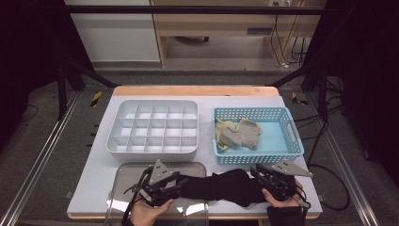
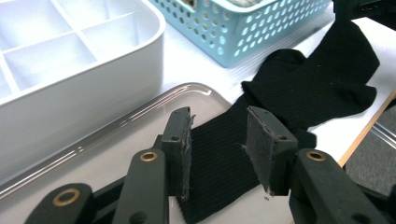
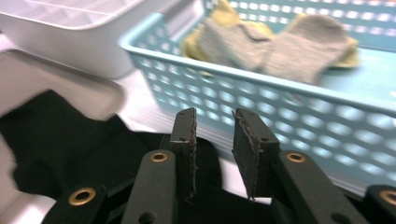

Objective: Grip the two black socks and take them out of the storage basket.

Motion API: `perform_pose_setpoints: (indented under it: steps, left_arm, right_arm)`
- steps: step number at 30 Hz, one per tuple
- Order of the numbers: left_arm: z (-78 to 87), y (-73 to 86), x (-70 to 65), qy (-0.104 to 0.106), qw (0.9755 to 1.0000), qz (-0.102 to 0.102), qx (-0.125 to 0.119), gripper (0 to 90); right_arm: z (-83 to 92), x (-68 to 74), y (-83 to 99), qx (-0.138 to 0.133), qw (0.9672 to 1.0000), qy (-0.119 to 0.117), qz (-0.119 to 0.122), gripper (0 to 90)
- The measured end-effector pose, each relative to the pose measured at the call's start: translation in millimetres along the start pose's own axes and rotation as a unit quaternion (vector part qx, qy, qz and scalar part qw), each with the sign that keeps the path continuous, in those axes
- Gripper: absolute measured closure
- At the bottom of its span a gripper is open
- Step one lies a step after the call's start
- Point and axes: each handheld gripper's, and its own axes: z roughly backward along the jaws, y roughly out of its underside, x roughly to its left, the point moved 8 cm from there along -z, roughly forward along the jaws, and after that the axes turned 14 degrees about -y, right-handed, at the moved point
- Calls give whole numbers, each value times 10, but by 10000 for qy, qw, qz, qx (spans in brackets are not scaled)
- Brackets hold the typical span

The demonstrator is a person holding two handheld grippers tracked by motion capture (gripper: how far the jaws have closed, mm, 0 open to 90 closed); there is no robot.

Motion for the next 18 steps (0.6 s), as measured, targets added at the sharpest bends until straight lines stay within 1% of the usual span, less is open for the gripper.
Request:
perform_pose_setpoints:
  steps: [1, 2, 3, 4, 5, 6, 8, 10, 12, 13, 14, 15, 16, 17, 18]
  left_arm:
    - [-17, -32, -45, 44, 10000, -39, 22, 597]
    - [-34, -54, -82, 52, 9999, -83, 41, 597]
    - [-55, -71, -124, 56, 9999, -127, 59, 598]
    - [-99, -94, -210, 94, 9997, -224, 95, 598]
    - [-99, -94, -210, 94, 9997, -224, 95, 599]
    - [-177, -103, -318, 103, 9991, -373, 186, 600]
    - [-262, -106, -417, 156, 9986, -432, 277, 604]
    - [-345, -109, -498, 186, 9982, -441, 347, 609]
    - [-420, -99, -572, 284, 9979, -390, 441, 613]
    - [-420, -99, -572, 284, 9979, -390, 441, 613]
    - [-456, -87, -600, 291, 9976, -387, 485, 614]
    - [-533, -56, -650, 299, 9971, -380, 589, 614]
    - [-577, -37, -681, 317, 9969, -343, 630, 615]
    - [-577, -37, -681, 317, 9969, -343, 630, 615]
    - [-611, -21, -706, 325, 9966, -352, 669, 616]
  right_arm:
    - [0, 0, 0, 0, 10000, 0, 0, 683]
    - [38, -44, 34, 38, 10000, 74, -11, 674]
    - [90, -126, 98, 105, 9996, 244, -9, 667]
    - [110, -163, 134, 145, 9994, 301, -27, 665]
    - [110, -163, 134, 145, 9994, 301, -27, 665]
    - [143, -230, 197, 196, 9989, 428, -86, 661]
    - [169, -280, 240, 250, 9980, 570, -68, 659]
    - [196, -312, 270, 277, 9975, 643, -78, 657]
    - [220, -347, 290, 268, 9972, 683, -108, 655]
    - [231, -359, 300, 262, 9972, 685, -147, 654]
    - [242, -386, 311, 266, 9969, 722, -133, 649]
    - [256, -412, 326, 268, 9966, 762, -154, 646]
    - [263, -428, 336, 278, 9964, 784, -154, 640]
    - [263, -428, 336, 278, 9964, 784, -154, 640]
    - [269, -474, 379, 353, 9956, 845, -217, 626]
